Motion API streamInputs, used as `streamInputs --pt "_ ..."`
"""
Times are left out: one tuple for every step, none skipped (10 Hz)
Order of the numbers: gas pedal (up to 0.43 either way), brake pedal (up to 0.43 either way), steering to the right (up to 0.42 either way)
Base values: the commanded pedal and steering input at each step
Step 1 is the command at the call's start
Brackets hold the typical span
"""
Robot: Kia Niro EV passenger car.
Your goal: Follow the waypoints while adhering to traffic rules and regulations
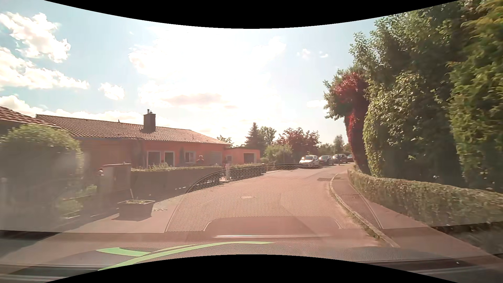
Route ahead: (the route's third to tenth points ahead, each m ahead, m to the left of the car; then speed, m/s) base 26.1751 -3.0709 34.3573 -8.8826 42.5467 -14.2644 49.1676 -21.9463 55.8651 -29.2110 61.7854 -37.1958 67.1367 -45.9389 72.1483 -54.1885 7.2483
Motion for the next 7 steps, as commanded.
streamInputs --pt "0.138 0.000 0.087" --pt "0.130 0.000 0.087" --pt "0.118 0.000 0.087" --pt "0.118 0.000 0.087" --pt "0.098 0.000 0.088" --pt "0.098 0.000 0.090" --pt "0.098 0.000 0.094"
